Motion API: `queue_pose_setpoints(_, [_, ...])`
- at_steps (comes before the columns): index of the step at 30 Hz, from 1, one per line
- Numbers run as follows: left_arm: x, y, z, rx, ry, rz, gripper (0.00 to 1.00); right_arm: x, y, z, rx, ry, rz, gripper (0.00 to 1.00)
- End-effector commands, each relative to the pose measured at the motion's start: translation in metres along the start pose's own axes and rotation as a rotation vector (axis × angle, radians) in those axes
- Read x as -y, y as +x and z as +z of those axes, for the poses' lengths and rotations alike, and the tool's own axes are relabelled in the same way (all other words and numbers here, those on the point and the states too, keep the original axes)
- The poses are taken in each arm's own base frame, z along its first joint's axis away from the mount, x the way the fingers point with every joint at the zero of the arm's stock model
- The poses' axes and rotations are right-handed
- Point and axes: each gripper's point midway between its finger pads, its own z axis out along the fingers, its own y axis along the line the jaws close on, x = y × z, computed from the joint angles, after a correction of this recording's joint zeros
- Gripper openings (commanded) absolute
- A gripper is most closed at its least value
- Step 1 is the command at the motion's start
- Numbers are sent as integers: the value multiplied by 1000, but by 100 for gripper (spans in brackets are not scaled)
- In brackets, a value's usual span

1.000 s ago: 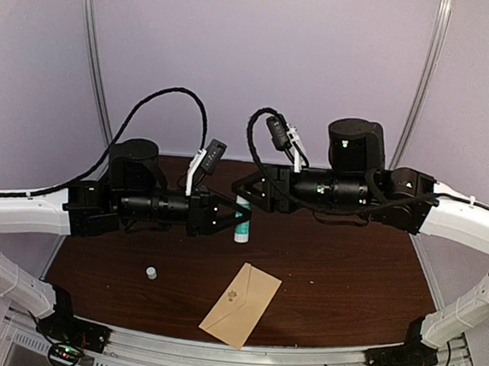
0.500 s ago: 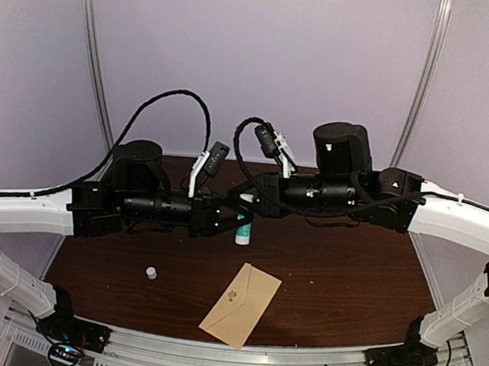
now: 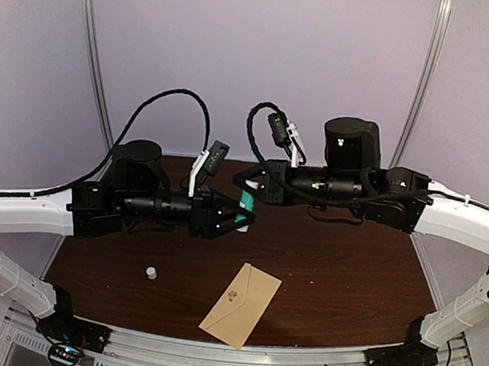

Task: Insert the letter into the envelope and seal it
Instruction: Screw the solid glue.

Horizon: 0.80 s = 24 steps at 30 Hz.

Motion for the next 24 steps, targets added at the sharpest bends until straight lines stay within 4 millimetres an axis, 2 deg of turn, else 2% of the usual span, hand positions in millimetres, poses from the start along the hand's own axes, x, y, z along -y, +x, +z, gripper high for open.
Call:
queue_pose_setpoints(1, [2,-5,2,30,20,15,44,-2,-18,-8,74,5,11,0])
queue_pose_setpoints(12, [-2,-7,6,41,6,7,17,5,-13,-4,56,34,11,0])
queue_pose_setpoints(13, [-4,-7,6,43,-7,3,14,6,-14,-4,59,39,9,3])
queue_pose_setpoints(15, [-12,-8,4,51,-54,-13,10,8,-15,-6,67,52,7,20])
queue_pose_setpoints(17, [-21,-13,-2,74,-115,-31,9,12,-17,-9,78,76,4,44])
queue_pose_setpoints(19, [-30,-16,-10,58,-145,-45,8,16,-20,-15,92,108,-3,58])
queue_pose_setpoints(21, [-42,-22,-20,37,-168,-46,8,22,-20,-21,100,138,-14,66])
queue_pose_setpoints(24, [-63,-24,-42,-15,-210,-36,8,32,-13,-24,91,181,-40,70])
